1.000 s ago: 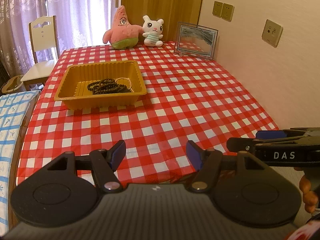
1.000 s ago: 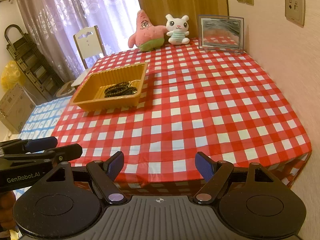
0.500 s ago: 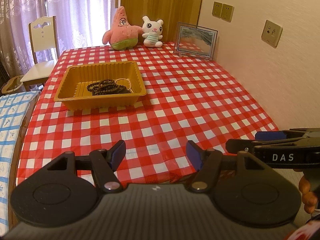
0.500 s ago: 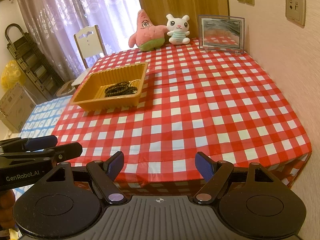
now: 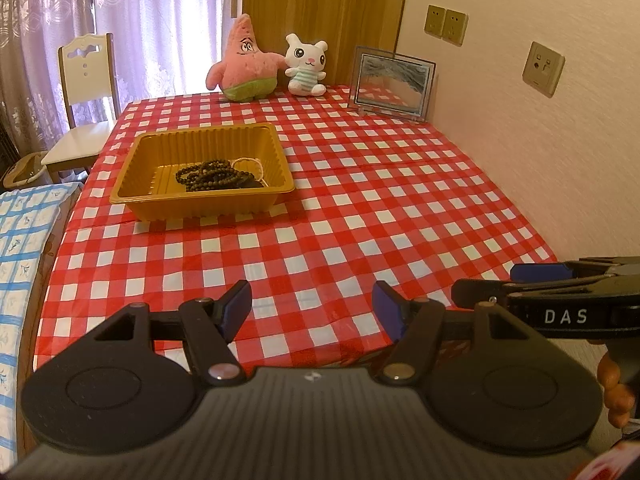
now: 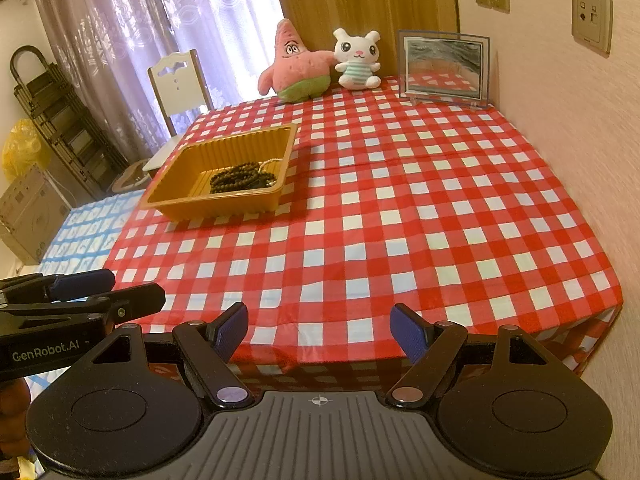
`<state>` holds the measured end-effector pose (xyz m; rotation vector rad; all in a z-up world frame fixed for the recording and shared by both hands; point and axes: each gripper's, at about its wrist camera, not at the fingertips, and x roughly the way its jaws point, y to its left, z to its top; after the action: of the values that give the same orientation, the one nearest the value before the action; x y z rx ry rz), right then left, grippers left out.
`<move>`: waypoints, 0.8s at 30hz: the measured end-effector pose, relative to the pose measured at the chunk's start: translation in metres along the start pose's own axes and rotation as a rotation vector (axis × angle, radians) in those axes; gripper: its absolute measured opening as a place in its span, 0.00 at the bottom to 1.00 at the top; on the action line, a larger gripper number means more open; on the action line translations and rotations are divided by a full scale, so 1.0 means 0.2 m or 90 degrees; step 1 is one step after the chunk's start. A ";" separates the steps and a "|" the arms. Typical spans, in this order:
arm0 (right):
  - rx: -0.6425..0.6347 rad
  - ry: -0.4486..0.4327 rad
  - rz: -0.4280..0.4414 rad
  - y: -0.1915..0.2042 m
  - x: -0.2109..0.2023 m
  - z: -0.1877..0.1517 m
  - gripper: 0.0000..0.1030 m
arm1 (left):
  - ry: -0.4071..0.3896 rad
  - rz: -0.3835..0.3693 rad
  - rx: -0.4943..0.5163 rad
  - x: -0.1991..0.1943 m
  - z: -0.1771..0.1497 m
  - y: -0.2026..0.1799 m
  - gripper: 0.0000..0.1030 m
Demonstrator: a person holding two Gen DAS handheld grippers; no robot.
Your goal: Organize jewelry
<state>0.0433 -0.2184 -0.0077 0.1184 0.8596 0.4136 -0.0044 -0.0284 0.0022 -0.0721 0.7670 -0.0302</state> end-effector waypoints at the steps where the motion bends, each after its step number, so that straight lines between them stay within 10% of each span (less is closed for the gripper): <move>1: -0.001 0.000 0.000 0.00 0.00 0.00 0.75 | -0.001 0.000 0.000 0.00 0.00 0.00 0.63; 24: -0.009 0.000 0.001 0.02 0.01 0.00 0.75 | -0.004 0.001 -0.003 -0.02 0.00 0.02 0.63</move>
<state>0.0425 -0.2133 -0.0076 0.1054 0.8564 0.4213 -0.0076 -0.0247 0.0049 -0.0754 0.7615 -0.0270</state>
